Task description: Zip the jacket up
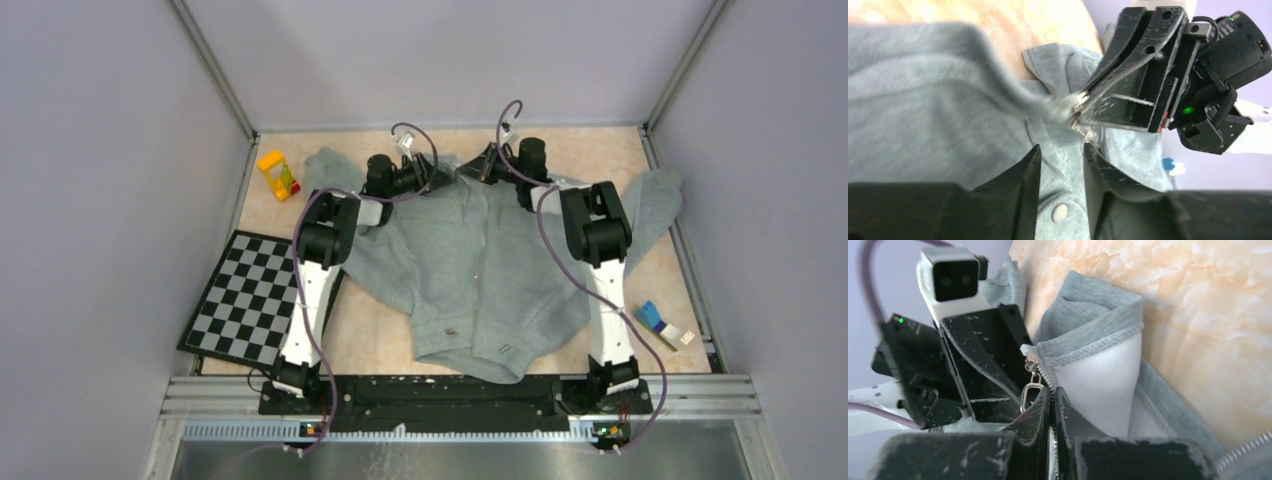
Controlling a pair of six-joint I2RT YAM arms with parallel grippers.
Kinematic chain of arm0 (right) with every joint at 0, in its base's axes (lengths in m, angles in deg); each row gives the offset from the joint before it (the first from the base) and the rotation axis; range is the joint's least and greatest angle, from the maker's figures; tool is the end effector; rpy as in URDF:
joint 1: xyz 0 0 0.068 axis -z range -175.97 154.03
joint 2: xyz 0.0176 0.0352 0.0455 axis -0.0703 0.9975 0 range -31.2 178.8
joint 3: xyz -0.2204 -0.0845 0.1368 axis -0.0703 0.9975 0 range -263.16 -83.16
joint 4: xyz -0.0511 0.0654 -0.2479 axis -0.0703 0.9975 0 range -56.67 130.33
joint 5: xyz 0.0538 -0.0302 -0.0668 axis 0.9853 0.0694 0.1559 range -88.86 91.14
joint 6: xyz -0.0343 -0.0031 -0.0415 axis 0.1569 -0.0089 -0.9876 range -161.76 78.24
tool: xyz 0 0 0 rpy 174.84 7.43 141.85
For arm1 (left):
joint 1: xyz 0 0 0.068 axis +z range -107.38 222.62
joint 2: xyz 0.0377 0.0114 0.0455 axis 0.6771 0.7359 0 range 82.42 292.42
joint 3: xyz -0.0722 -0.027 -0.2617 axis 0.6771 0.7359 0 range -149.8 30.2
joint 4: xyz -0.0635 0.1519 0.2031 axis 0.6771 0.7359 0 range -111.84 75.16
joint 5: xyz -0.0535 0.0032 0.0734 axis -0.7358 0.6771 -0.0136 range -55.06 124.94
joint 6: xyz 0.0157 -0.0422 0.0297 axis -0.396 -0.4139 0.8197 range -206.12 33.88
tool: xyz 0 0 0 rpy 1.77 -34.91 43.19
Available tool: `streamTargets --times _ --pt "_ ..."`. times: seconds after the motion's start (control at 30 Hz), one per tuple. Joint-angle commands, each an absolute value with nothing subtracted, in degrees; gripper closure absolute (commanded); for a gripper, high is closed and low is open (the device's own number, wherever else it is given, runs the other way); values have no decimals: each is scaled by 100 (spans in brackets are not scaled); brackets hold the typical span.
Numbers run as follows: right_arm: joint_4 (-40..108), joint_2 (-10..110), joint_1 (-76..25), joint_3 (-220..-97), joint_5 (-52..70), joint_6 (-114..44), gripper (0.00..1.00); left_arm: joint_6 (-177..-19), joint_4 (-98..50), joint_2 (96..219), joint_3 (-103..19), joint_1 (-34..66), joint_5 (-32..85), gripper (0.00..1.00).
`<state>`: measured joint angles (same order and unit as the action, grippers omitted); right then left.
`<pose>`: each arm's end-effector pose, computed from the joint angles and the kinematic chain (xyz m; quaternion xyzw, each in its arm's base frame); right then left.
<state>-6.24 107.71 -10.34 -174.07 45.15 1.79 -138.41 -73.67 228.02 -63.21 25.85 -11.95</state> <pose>0.5035 0.1546 0.1305 -0.0601 0.7410 0.5415 0.3925 0.5035 -0.1788 0.1052 0.0686 0.7052 -0.5991 0.3728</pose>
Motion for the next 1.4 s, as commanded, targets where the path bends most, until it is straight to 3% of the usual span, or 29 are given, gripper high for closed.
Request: streamTargets --times 0.0,0.23,0.5,0.7,0.97,1.2,1.37 --pt "-499 9613 -1117 -17031 3832 -203 100 -14497 -8903 22368 -5743 2854 -1228 51" --pt "-708 9467 -1138 -16827 3787 -91 100 -14677 -9856 22140 -5231 2959 -1114 27" --pt "-1084 9502 -1155 -16692 3960 188 100 -14377 -10058 22073 -5354 2712 -959 13" --pt "-1325 9529 -1161 -16549 4036 340 100 -13837 -9658 21934 -5469 2624 -657 15" --pt "-1557 9615 -1155 -16519 4136 507 100 -14648 -10299 22427 -5886 2610 -646 26" --pt "-1739 9602 -1153 -16437 4170 585 100 -14767 -10038 22592 -6120 2610 -427 45" --pt "-1775 9588 -1158 -16407 4166 592 100 -14733 -9837 22568 -6058 2606 -345 39"
